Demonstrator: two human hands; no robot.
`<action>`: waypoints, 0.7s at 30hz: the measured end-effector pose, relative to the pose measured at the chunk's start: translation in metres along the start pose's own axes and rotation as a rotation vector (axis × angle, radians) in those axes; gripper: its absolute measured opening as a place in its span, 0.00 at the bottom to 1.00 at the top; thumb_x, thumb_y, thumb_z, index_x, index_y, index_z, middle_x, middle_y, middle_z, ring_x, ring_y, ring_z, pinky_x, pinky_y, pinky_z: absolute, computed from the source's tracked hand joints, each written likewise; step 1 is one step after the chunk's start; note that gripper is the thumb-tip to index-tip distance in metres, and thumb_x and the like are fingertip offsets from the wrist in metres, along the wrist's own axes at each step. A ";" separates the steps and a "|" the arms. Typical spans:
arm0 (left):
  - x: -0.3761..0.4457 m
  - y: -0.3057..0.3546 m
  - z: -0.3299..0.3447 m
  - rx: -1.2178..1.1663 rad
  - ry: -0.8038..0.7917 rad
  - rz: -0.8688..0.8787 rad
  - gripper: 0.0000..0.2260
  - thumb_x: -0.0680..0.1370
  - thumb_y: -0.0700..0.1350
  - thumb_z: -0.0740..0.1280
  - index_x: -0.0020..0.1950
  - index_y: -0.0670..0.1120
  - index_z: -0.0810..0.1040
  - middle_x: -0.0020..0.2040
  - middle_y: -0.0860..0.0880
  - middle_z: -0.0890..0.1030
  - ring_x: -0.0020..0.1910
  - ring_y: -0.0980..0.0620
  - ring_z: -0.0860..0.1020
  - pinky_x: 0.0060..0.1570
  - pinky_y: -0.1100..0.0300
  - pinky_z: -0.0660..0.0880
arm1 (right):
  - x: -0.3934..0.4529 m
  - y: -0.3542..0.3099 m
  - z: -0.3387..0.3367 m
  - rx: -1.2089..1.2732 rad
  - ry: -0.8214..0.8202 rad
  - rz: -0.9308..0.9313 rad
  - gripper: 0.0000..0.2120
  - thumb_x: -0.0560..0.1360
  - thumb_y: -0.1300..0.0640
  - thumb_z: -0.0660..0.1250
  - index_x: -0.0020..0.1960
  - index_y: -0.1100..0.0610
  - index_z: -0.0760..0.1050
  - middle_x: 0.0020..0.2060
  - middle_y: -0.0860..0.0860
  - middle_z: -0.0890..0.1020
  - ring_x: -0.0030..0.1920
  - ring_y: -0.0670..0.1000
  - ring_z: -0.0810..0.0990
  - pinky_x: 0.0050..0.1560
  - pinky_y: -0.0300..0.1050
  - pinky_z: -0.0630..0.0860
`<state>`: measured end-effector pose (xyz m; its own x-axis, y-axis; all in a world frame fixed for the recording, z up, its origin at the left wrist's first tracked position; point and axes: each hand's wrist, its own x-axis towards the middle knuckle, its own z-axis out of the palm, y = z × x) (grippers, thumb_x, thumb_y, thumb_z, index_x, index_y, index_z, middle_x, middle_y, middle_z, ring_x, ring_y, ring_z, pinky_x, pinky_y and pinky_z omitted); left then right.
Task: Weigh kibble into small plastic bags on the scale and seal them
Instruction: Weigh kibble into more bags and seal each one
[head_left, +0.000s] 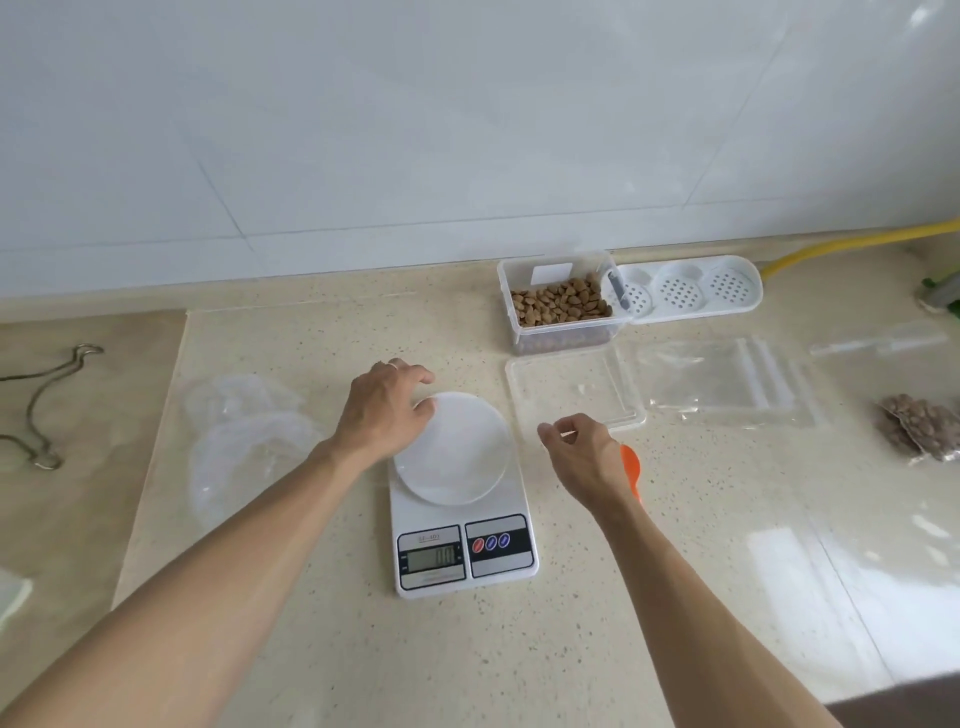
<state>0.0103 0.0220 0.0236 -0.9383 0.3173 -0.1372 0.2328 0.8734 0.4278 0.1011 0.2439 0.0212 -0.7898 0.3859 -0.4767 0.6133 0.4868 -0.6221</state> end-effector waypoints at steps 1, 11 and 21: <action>-0.007 0.001 0.001 -0.015 0.024 -0.001 0.16 0.77 0.47 0.67 0.64 0.45 0.77 0.62 0.45 0.78 0.61 0.45 0.74 0.61 0.52 0.69 | -0.006 0.000 -0.002 -0.013 0.019 -0.026 0.20 0.80 0.46 0.60 0.66 0.56 0.72 0.56 0.53 0.82 0.57 0.55 0.79 0.57 0.49 0.74; -0.116 0.010 0.031 0.024 0.286 0.008 0.21 0.77 0.50 0.68 0.66 0.41 0.75 0.61 0.42 0.75 0.62 0.40 0.73 0.59 0.46 0.71 | -0.078 0.036 0.016 -0.430 0.151 -0.462 0.22 0.82 0.46 0.56 0.73 0.52 0.65 0.65 0.54 0.73 0.63 0.57 0.71 0.58 0.52 0.68; -0.188 -0.013 0.090 0.038 0.170 -0.072 0.30 0.74 0.56 0.69 0.72 0.43 0.67 0.65 0.40 0.73 0.66 0.40 0.70 0.60 0.44 0.73 | -0.113 0.099 0.063 -0.623 0.018 -0.490 0.26 0.82 0.45 0.53 0.78 0.47 0.52 0.75 0.53 0.61 0.69 0.57 0.64 0.66 0.53 0.66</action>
<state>0.2071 -0.0158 -0.0364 -0.9819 0.1890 -0.0121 0.1696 0.9059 0.3880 0.2502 0.1991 -0.0257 -0.9741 0.0242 -0.2249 0.0915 0.9515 -0.2937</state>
